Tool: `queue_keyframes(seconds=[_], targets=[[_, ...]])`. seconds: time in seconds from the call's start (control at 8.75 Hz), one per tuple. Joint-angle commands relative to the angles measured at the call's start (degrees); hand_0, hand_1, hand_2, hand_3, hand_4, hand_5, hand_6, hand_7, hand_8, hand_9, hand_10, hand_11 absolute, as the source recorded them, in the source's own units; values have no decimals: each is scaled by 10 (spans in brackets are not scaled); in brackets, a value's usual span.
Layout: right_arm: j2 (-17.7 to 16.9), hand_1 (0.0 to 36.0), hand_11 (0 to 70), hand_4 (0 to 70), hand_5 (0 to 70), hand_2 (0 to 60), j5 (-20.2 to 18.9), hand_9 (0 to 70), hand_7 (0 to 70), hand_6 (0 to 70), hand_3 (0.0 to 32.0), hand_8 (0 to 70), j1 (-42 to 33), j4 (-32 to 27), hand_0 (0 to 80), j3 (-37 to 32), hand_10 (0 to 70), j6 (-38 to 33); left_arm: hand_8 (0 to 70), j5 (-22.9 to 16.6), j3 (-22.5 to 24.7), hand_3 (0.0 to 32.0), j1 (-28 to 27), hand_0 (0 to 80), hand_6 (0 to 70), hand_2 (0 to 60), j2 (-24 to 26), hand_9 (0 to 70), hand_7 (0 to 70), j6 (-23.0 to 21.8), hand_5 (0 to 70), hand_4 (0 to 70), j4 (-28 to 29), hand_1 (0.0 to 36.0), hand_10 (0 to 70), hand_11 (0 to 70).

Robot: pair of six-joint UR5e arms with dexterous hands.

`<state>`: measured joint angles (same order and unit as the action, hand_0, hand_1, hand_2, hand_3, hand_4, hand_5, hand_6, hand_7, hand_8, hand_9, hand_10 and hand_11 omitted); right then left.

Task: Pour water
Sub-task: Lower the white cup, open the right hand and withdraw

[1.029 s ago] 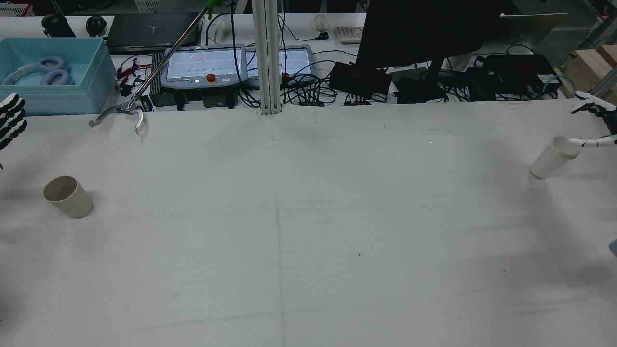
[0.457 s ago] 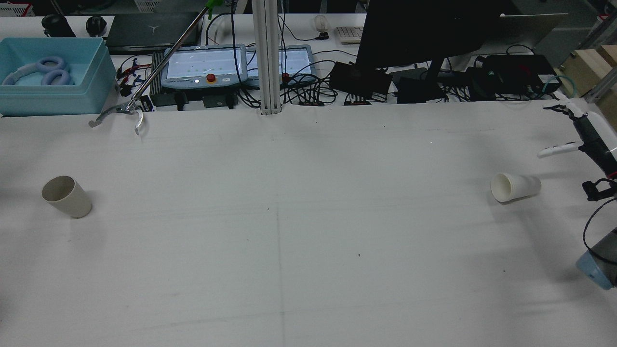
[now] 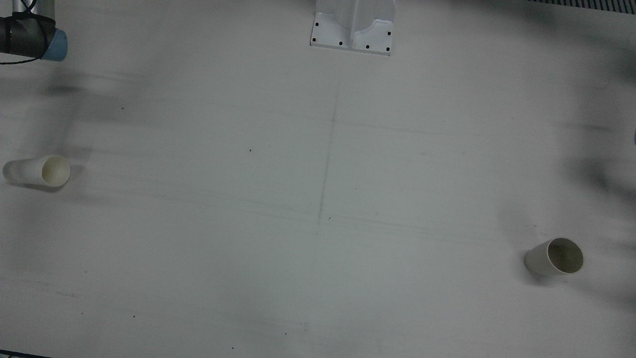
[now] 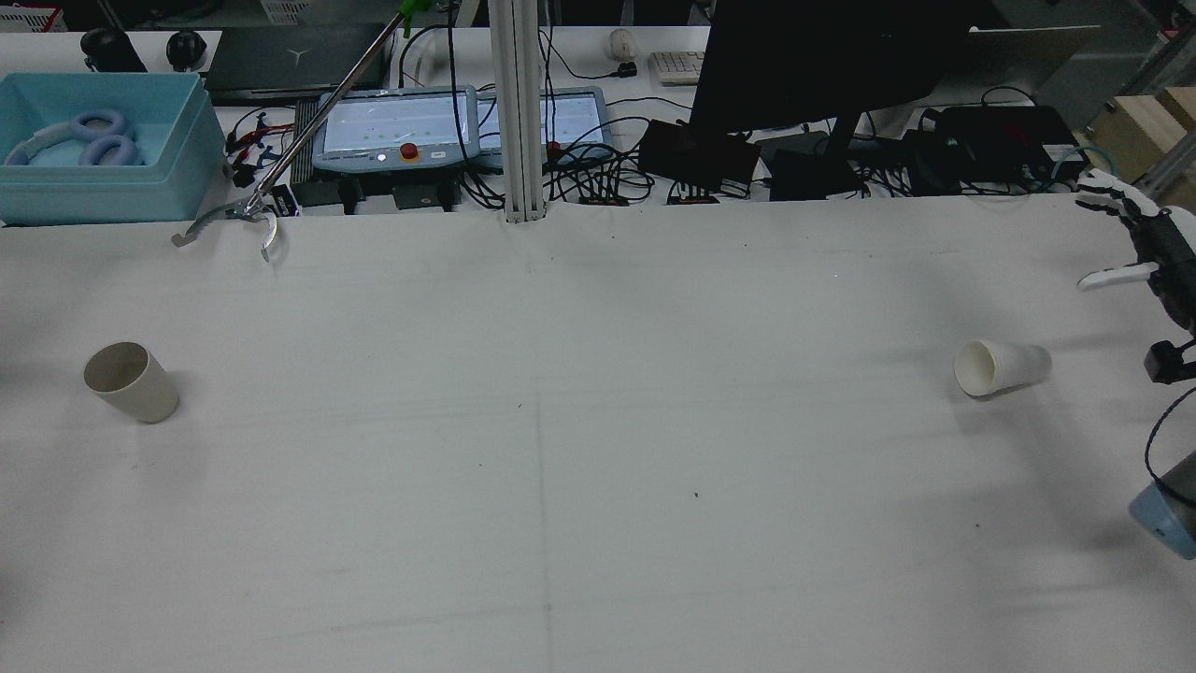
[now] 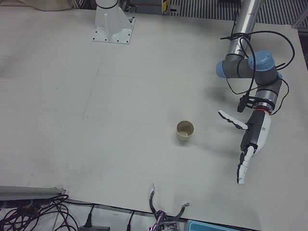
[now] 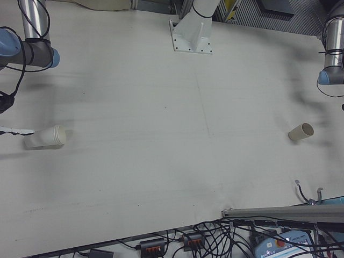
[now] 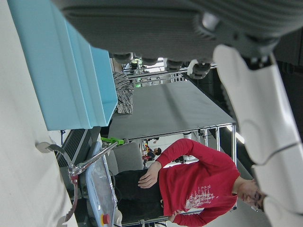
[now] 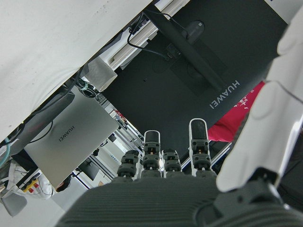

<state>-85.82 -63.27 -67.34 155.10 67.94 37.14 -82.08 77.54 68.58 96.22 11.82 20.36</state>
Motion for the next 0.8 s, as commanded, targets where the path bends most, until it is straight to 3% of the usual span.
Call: queue_keyframes(seconds=[0.0,0.11,0.34,0.57,0.69], targets=[[5,0,0,154,119,0,-110,75,95,87,0,151,-97,3,401,22,0,-178,0,-53,74,60,9,507,12,0,-2,0,72,-6,0,158,-77,0,0,0],[12,0,0,135,76,0,-181,21,70,78,0,131,-130,5,400,40,0,-185,0,-55,97,10,8,511,30,0,-1,3,88,-10,0,213,-103,0,0,0],[14,0,0,113,84,0,-186,57,114,109,0,161,-136,11,437,63,0,-216,1,-69,184,0,8,519,59,0,-2,9,117,-17,0,254,-172,0,7,21],[12,5,0,178,139,0,-186,27,189,147,0,123,-138,111,479,166,0,-197,4,-104,236,0,10,523,70,0,-2,11,125,-27,0,283,-218,0,18,37],[-9,32,0,191,162,0,-186,27,209,158,0,119,-141,160,499,244,0,-166,3,-104,259,0,13,524,69,0,-6,11,125,-33,0,283,-238,0,20,39]])
